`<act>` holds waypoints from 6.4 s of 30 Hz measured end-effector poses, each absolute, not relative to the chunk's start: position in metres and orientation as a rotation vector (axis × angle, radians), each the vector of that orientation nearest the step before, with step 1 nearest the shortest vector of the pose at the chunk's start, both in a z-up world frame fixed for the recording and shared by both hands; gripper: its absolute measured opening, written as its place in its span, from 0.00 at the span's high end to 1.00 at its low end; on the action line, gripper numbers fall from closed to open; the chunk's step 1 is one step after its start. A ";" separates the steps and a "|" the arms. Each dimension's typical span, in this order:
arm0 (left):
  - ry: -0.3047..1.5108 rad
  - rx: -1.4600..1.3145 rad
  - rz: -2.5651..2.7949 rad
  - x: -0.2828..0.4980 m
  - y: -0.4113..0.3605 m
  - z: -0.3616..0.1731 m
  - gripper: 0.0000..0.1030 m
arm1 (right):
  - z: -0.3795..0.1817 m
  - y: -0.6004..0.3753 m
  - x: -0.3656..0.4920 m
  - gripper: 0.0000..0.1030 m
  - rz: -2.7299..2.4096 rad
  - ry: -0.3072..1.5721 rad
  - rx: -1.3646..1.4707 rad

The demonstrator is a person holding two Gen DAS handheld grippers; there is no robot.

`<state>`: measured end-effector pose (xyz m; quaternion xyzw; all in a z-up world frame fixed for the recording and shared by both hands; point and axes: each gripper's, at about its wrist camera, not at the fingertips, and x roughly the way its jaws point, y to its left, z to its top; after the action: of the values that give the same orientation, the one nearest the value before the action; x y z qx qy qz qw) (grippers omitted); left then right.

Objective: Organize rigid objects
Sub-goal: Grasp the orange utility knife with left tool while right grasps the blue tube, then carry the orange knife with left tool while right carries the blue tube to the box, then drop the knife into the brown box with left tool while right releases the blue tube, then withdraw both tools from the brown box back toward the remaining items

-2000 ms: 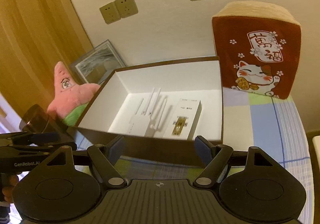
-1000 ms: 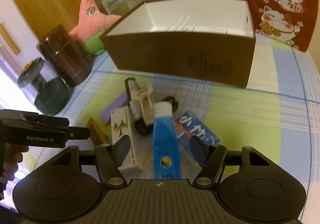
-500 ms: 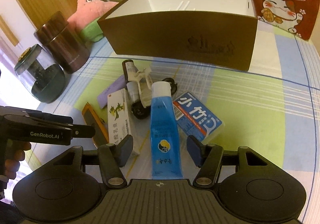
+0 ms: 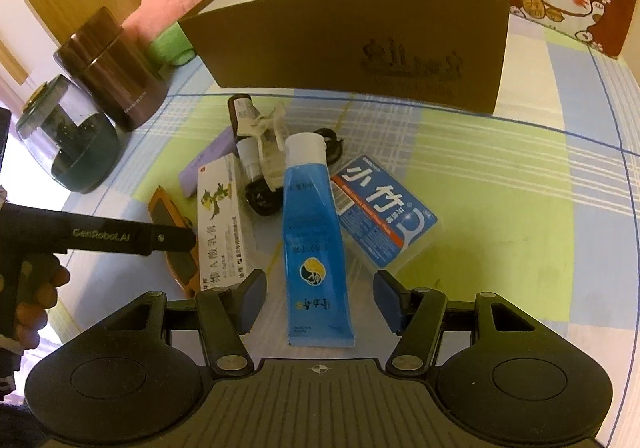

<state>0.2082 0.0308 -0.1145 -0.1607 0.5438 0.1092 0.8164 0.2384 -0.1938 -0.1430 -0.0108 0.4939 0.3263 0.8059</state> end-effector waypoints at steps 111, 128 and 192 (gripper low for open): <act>0.996 -0.121 0.129 0.175 0.041 -0.080 0.70 | -0.134 -0.160 0.236 0.88 0.784 0.915 -0.130; 0.835 -0.080 0.091 0.235 0.051 -0.022 0.70 | -0.067 -0.183 0.292 0.88 0.706 0.795 0.021; 0.815 -0.035 0.074 0.389 0.072 -0.011 0.52 | -0.042 -0.189 0.411 0.34 0.524 0.639 -0.009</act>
<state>0.3895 0.0724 -0.0107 -0.0169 0.3963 0.0359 0.9173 0.4109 -0.1885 -0.0416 -0.0043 0.3106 0.2546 0.9158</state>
